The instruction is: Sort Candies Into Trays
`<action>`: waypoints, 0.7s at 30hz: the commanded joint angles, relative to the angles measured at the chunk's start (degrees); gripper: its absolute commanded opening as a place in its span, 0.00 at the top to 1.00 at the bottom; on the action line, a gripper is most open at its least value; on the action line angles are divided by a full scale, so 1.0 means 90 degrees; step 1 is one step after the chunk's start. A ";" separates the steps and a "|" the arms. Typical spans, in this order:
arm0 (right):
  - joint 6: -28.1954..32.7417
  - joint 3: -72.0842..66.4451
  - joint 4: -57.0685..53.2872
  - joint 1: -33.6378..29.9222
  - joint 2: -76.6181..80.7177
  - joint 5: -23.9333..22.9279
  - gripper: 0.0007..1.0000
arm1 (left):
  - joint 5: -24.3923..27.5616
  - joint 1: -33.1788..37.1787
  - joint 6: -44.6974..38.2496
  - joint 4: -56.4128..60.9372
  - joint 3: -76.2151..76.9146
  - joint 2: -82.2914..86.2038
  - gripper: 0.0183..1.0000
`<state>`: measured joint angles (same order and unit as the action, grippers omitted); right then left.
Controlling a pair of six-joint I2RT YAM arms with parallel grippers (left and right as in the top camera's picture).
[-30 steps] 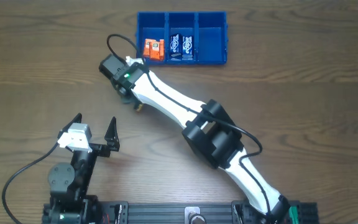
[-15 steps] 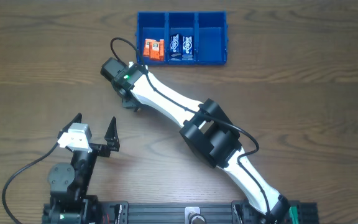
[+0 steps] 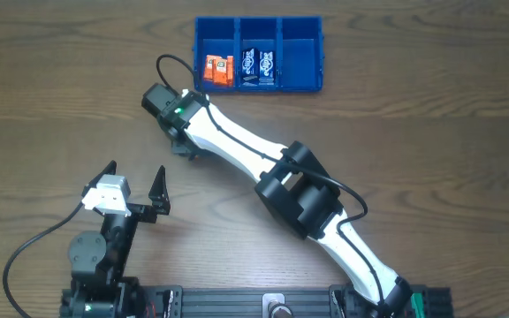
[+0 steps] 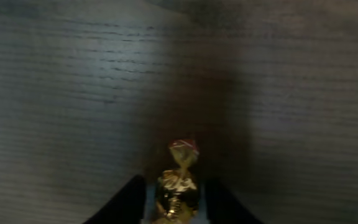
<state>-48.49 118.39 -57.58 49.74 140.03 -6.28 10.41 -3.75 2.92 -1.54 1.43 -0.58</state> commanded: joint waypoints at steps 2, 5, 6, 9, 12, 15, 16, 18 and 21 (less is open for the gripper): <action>-0.0119 -0.0160 0.0005 0.0002 0.0136 -0.0005 0.77 | 0.0121 0.0044 -0.0068 -0.0202 -0.0129 0.0036 0.00; -0.0119 -0.0160 0.0005 0.0002 0.0136 -0.0005 0.81 | 0.0121 0.0044 -0.0068 -0.0202 -0.0129 0.0036 0.00; -0.0117 -0.0158 0.0005 0.0002 0.0136 -0.0010 0.82 | 0.0119 0.0044 -0.0068 -0.0202 -0.0129 0.0036 0.00; -0.0080 -0.0146 -0.0012 -0.0010 0.0027 -0.0083 0.85 | 0.0121 0.0044 -0.0068 -0.0202 -0.0129 0.0036 0.00; 0.0197 -0.0146 -0.0141 -0.0051 -0.0391 -0.0328 0.86 | 0.0121 0.0044 -0.0068 -0.0202 -0.0129 0.0036 0.00; 0.0483 -0.0146 -0.0403 -0.0245 -0.1183 -0.0901 0.86 | 0.0121 0.0044 -0.0068 -0.0202 -0.0129 0.0036 0.00; 0.0622 -0.0146 -0.0459 -0.0340 -0.1435 -0.1078 0.86 | 0.0121 0.0044 -0.0068 -0.0202 -0.0129 0.0036 0.00; 0.0933 -0.0146 -0.0461 -0.0646 -0.1957 -0.1569 0.86 | 0.0121 0.0044 -0.0068 -0.0202 -0.0129 0.0036 0.00; 0.1787 -0.0146 0.0002 -0.1547 -0.2489 -0.1795 0.86 | 0.0121 0.0044 -0.0066 -0.0202 -0.0129 0.0036 0.00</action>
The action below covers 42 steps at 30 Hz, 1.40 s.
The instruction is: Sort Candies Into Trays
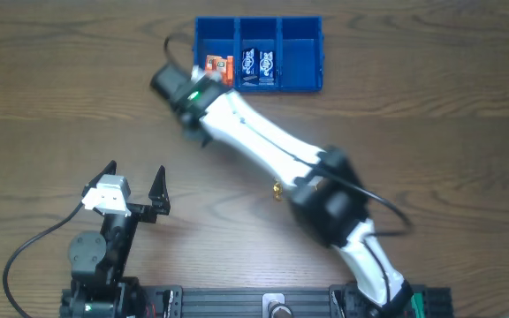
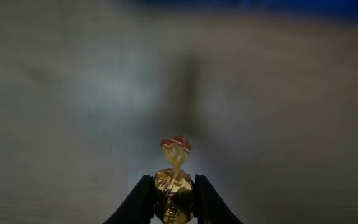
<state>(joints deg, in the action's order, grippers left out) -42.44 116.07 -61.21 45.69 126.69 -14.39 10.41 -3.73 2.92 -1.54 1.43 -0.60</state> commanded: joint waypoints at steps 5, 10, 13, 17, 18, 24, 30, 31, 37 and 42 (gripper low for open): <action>0.1855 0.0107 0.1117 -0.2123 -0.0852 -0.0896 0.86 | 0.0121 0.0041 -0.0068 -0.0202 -0.0129 0.0039 0.00; 0.1938 0.0046 0.1615 -0.2681 -0.0372 -0.0729 0.84 | 0.0121 0.0041 -0.0068 -0.0202 -0.0129 0.0039 0.00; 0.1938 0.0041 0.1702 -0.2730 0.0010 -0.0605 0.84 | 0.0121 0.0041 -0.0068 -0.0202 -0.0129 0.0039 0.00; 0.1936 0.0041 0.1846 -0.2730 0.0374 -0.0610 0.84 | 0.0121 0.0041 -0.0068 -0.0202 -0.0129 0.0039 0.00; 0.1936 0.0041 0.1851 -0.2730 0.0418 -0.0610 0.84 | 0.0121 0.0041 -0.0068 -0.0202 -0.0129 0.0039 0.00; 0.1936 0.0036 0.1846 -0.2766 0.0510 -0.0612 0.66 | 0.0121 0.0041 -0.0068 -0.0202 -0.0129 0.0039 0.00; 0.2028 -0.0158 0.1943 -0.2594 -0.0073 -0.0753 0.37 | 0.0121 0.0041 -0.0068 -0.0202 -0.0129 0.0039 0.00; 0.2042 -0.0316 0.1982 -0.2550 -0.0316 -0.0741 0.35 | 0.0121 0.0041 -0.0068 -0.0202 -0.0129 0.0039 0.00; 0.1666 -0.2657 0.2302 -0.2069 -0.2242 -0.0219 0.33 | 0.0121 0.0041 -0.0068 -0.0202 -0.0129 0.0039 0.00; 0.0661 -0.4677 0.2217 -0.1319 -0.3305 0.0719 0.34 | 0.0121 0.0041 -0.0068 -0.0202 -0.0129 0.0039 0.00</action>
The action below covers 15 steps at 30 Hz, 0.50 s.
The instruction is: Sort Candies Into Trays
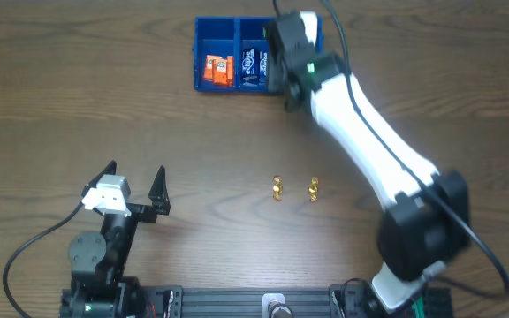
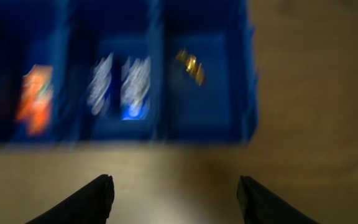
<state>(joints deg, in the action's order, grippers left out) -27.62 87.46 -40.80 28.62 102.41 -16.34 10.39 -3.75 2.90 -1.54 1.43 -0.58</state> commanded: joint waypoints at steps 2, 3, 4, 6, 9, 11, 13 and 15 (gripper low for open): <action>-0.1251 -0.1931 -0.0041 0.0782 -0.0658 0.1120 0.34 | 0.0124 0.0044 -0.0066 -0.0202 -0.0129 0.0036 0.00; -0.1370 -0.2164 -0.0044 0.0896 -0.0646 0.1124 0.34 | 0.0124 0.0044 -0.0066 -0.0202 -0.0129 0.0036 0.00; -0.1462 -0.2327 -0.0039 0.0976 -0.0605 0.1115 0.34 | 0.0124 0.0044 -0.0066 -0.0202 -0.0129 0.0036 0.00; -0.1462 -0.2545 0.0012 0.1086 -0.0515 0.1122 0.34 | 0.0121 0.0044 -0.0066 -0.0202 -0.0129 0.0036 0.00; -0.1576 -0.2742 0.0000 0.1192 -0.0330 0.1166 0.34 | 0.0124 0.0044 -0.0066 -0.0202 -0.0129 0.0036 0.00; -0.1600 -0.2841 0.0005 0.1200 -0.0172 0.1270 0.34 | 0.0124 0.0044 -0.0066 -0.0202 -0.0129 0.0036 0.00; -0.1600 -0.2883 0.0002 0.1202 0.0027 0.1409 0.35 | 0.0124 0.0044 -0.0066 -0.0202 -0.0129 0.0036 0.00; -0.1603 -0.2919 -0.0002 0.1202 0.0126 0.1486 0.36 | 0.0124 0.0044 -0.0066 -0.0202 -0.0129 0.0036 0.00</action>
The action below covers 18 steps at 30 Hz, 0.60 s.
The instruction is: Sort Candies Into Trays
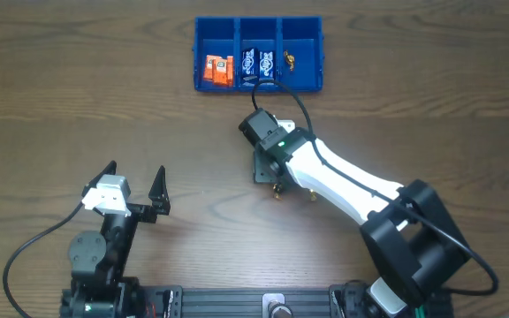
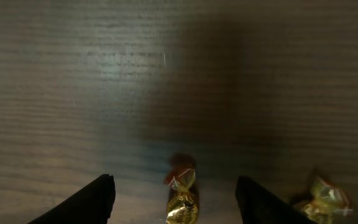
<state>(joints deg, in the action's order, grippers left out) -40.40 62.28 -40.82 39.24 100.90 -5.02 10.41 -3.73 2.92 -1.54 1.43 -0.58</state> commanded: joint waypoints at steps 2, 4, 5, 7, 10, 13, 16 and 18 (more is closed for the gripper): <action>-0.0206 -0.0168 0.0000 0.0027 0.0308 0.0291 0.38 | 0.0121 0.0041 -0.0068 -0.0202 -0.0129 0.0036 0.00; -0.0347 -0.0238 -0.0029 0.0027 0.0308 0.0294 0.41 | 0.0121 0.0041 -0.0068 -0.0202 -0.0129 0.0036 0.00; -0.0350 -0.0253 -0.0049 0.0027 0.0308 0.0308 0.43 | 0.0121 0.0041 -0.0068 -0.0202 -0.0129 0.0036 0.00; -0.0369 -0.0265 -0.0097 0.0027 0.0311 0.0311 0.44 | 0.0121 0.0041 -0.0068 -0.0202 -0.0129 0.0036 0.00; -0.0381 -0.0265 -0.0134 0.0027 0.0311 0.0311 0.48 | 0.0121 0.0041 -0.0068 -0.0202 -0.0129 0.0036 0.00; -0.0488 -0.0265 -0.0170 0.0039 0.0335 0.0308 0.49 | 0.0121 0.0041 -0.0068 -0.0202 -0.0129 0.0036 0.00; -0.0537 -0.0265 -0.0165 0.0073 0.0396 0.0287 0.50 | 0.0121 0.0041 -0.0068 -0.0202 -0.0129 0.0036 0.00; -0.0561 -0.0265 -0.0155 0.0073 0.0471 0.0287 0.51 | 0.0121 0.0041 -0.0068 -0.0202 -0.0129 0.0036 0.00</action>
<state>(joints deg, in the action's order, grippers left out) -43.94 60.25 -42.26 39.27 103.48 -2.17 10.41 -3.75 2.92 -1.54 1.43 -0.58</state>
